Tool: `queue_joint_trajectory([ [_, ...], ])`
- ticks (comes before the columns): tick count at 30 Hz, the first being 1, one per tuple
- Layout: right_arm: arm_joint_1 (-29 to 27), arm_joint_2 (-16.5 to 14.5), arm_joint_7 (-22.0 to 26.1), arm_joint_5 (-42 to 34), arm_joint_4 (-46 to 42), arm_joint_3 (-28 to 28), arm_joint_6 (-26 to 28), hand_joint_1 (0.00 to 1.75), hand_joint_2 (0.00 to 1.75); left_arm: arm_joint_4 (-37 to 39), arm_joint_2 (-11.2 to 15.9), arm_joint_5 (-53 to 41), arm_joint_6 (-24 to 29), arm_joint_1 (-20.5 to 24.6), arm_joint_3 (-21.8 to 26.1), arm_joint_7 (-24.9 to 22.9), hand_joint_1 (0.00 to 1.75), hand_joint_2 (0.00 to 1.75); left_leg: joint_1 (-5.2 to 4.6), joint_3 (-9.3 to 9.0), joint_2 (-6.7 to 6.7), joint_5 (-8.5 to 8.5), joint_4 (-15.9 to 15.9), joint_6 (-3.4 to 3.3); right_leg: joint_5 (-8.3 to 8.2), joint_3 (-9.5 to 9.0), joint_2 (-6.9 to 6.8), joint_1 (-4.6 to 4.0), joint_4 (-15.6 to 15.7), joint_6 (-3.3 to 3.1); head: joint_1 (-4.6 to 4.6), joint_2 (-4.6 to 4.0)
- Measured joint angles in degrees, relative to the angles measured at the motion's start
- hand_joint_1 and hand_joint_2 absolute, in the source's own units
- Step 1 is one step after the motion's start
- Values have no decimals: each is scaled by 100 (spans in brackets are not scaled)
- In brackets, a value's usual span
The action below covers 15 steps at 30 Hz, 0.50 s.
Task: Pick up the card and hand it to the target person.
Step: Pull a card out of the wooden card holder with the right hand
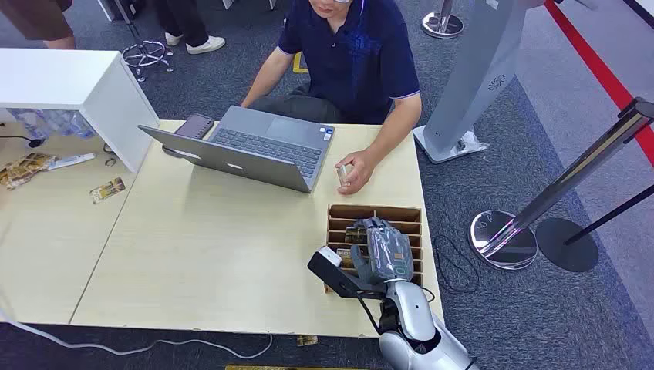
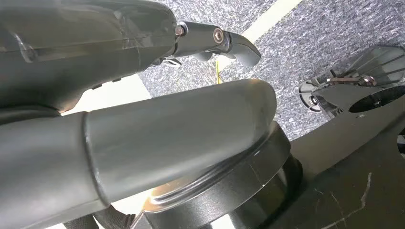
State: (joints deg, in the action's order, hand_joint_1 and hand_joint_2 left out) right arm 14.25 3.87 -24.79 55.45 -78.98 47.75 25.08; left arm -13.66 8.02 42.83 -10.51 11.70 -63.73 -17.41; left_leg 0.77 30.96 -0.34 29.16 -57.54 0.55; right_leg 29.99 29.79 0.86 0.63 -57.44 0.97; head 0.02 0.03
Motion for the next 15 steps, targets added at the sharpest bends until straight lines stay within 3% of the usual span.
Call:
queue_joint_trajectory([
  [7, 1, 0, -8, 0, 1, 32, -7, 100, 175, 0, -9, -1, 1, 1, 0, 1, 0, 0, 0, 0, 0, 0, 0, 0, 0, 0, 0, 0, 0, 0, -1, -1],
  [12, 2, 0, -22, -2, 3, 59, -19, 130, 175, 0, -17, -1, 0, 3, 0, -1, 0, 0, 0, 0, 0, 0, 0, 0, 0, 0, 0, 0, 0, 0, -1, -1],
  [15, 5, 0, -24, -2, 3, 65, -32, 131, 175, 0, -19, -1, 0, 4, 0, -1, 0, 0, 0, 0, 0, 0, 0, 0, 0, 0, 0, 0, 0, 0, -1, -1],
])
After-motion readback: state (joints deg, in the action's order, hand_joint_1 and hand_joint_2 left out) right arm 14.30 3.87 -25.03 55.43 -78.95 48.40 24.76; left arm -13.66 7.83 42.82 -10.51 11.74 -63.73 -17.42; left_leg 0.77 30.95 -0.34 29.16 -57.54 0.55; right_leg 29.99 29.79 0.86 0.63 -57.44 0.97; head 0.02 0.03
